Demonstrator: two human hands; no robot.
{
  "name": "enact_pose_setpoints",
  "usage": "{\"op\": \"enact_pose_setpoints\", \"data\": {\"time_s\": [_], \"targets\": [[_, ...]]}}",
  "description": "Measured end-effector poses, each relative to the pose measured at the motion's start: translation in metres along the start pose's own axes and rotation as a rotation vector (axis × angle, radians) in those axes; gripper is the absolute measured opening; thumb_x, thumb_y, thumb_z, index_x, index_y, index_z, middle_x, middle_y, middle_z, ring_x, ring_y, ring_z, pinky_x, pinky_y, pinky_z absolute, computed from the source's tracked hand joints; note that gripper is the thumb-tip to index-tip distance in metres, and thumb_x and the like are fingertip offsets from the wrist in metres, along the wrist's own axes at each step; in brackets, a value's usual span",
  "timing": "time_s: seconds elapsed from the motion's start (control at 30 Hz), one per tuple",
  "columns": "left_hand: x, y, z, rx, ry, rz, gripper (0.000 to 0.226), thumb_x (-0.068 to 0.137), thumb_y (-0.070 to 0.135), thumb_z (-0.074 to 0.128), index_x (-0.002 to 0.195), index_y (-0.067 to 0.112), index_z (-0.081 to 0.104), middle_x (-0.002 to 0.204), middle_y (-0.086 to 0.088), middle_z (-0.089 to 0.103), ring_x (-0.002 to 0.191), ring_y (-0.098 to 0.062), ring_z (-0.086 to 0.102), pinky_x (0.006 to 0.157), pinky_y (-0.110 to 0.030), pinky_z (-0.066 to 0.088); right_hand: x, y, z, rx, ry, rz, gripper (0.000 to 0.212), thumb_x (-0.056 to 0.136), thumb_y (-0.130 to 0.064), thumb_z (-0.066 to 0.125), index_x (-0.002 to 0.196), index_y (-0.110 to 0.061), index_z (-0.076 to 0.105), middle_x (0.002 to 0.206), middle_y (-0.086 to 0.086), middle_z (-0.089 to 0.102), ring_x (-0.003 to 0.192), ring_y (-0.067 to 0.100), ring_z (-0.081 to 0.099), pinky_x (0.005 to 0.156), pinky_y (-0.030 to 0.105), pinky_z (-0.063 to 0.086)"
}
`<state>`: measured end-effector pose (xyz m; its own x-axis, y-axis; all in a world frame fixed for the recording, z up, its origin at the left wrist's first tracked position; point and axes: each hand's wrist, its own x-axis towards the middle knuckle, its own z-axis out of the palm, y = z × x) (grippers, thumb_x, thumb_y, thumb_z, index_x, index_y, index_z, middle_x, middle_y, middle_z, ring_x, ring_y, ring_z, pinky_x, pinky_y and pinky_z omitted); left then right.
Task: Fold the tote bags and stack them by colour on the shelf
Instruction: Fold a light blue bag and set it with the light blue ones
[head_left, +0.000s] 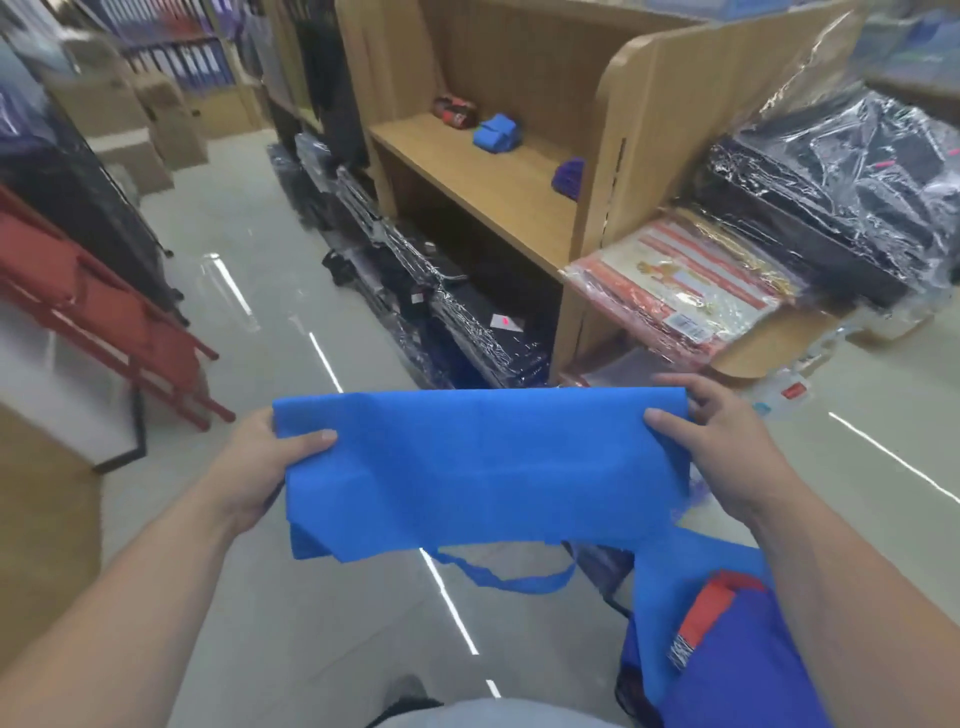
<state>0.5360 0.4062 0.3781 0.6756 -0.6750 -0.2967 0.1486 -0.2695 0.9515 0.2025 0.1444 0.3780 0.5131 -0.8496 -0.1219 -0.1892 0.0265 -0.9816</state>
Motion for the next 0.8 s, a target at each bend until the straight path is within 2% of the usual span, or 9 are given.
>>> {"op": "enact_pose_setpoints", "data": {"time_s": [0.1, 0.2, 0.27, 0.33, 0.4, 0.47, 0.57, 0.7, 0.8], "targets": [[0.019, 0.012, -0.058, -0.015, 0.008, 0.002, 0.025, 0.089, -0.005, 0.064, 0.112, 0.005, 0.066, 0.105, -0.014, 0.076, 0.088, -0.029, 0.075, 0.070, -0.037, 0.064, 0.018, -0.009, 0.062, 0.049, 0.045, 0.036, 0.024, 0.092, -0.003, 0.070, 0.108, -0.020, 0.069, 0.095, 0.005, 0.078, 0.082, 0.020, 0.075, 0.058, 0.028, 0.058], [0.047, 0.020, -0.112, -0.028, -0.016, -0.008, 0.027, 0.088, -0.001, 0.067, 0.114, 0.004, 0.066, 0.107, -0.014, 0.076, 0.090, -0.031, 0.075, 0.071, -0.038, 0.064, 0.039, -0.014, 0.123, 0.167, 0.063, 0.089, 0.021, 0.093, -0.006, 0.069, 0.111, -0.018, 0.069, 0.103, 0.008, 0.077, 0.088, 0.029, 0.074, 0.077, 0.044, 0.060], [0.075, 0.027, -0.138, 0.021, 0.007, 0.000, 0.026, 0.088, 0.005, 0.071, 0.114, 0.009, 0.068, 0.111, -0.013, 0.075, 0.088, -0.025, 0.075, 0.069, -0.037, 0.062, 0.058, -0.024, 0.158, 0.218, 0.079, 0.102, 0.017, 0.095, -0.009, 0.067, 0.110, -0.019, 0.069, 0.103, 0.008, 0.077, 0.086, 0.029, 0.074, 0.079, 0.045, 0.059], [0.105, 0.037, -0.159, 0.087, 0.042, 0.017, 0.019, 0.099, 0.011, 0.061, 0.115, 0.019, 0.067, 0.111, -0.007, 0.076, 0.086, -0.020, 0.074, 0.072, -0.038, 0.056, 0.082, -0.035, 0.187, 0.147, 0.097, 0.054, 0.008, 0.101, -0.015, 0.061, 0.105, -0.020, 0.066, 0.101, 0.011, 0.074, 0.084, 0.024, 0.071, 0.076, 0.041, 0.056], [0.133, 0.049, -0.172, 0.088, 0.104, 0.061, 0.021, 0.104, 0.013, 0.052, 0.114, 0.026, 0.065, 0.109, -0.003, 0.076, 0.091, -0.022, 0.073, 0.081, -0.043, 0.055, 0.110, -0.050, 0.212, -0.023, 0.090, -0.028, 0.010, 0.106, -0.028, 0.051, 0.098, -0.029, 0.057, 0.102, 0.014, 0.066, 0.086, 0.021, 0.062, 0.076, 0.040, 0.048], [0.158, 0.059, -0.177, 0.012, 0.189, 0.133, 0.024, 0.105, 0.011, 0.050, 0.110, 0.027, 0.066, 0.107, -0.001, 0.076, 0.091, -0.020, 0.073, 0.084, -0.045, 0.058, 0.138, -0.066, 0.234, -0.171, 0.017, -0.059, 0.004, 0.104, -0.038, 0.051, 0.102, -0.040, 0.050, 0.103, 0.000, 0.061, 0.093, 0.019, 0.060, 0.078, 0.038, 0.047], [0.191, 0.071, -0.180, -0.134, 0.236, 0.173, 0.025, 0.105, 0.007, 0.047, 0.108, 0.025, 0.064, 0.092, 0.008, 0.077, 0.078, -0.010, 0.073, 0.062, -0.028, 0.059, 0.178, -0.087, 0.266, -0.253, -0.170, -0.079, 0.047, 0.093, -0.025, 0.073, 0.127, -0.040, 0.043, 0.111, -0.013, 0.063, 0.092, 0.002, 0.067, 0.072, 0.024, 0.056], [0.252, 0.076, -0.206, -0.091, 0.280, 0.154, 0.026, 0.099, -0.001, 0.054, 0.109, 0.020, 0.064, 0.104, -0.001, 0.075, 0.081, -0.012, 0.073, 0.065, -0.028, 0.058, 0.250, -0.113, 0.298, -0.152, -0.209, -0.112, 0.041, 0.095, -0.013, 0.069, 0.124, -0.035, 0.052, 0.116, -0.010, 0.070, 0.095, 0.004, 0.071, 0.072, 0.027, 0.061], [0.309, 0.081, -0.230, 0.027, 0.387, 0.117, 0.029, 0.088, 0.001, 0.072, 0.105, 0.023, 0.063, 0.107, -0.002, 0.073, 0.098, -0.024, 0.071, 0.072, -0.034, 0.053, 0.317, -0.134, 0.315, -0.101, -0.347, -0.132, 0.038, 0.098, -0.008, 0.063, 0.129, -0.028, 0.055, 0.122, -0.005, 0.070, 0.108, 0.015, 0.070, 0.088, 0.039, 0.059]]}}
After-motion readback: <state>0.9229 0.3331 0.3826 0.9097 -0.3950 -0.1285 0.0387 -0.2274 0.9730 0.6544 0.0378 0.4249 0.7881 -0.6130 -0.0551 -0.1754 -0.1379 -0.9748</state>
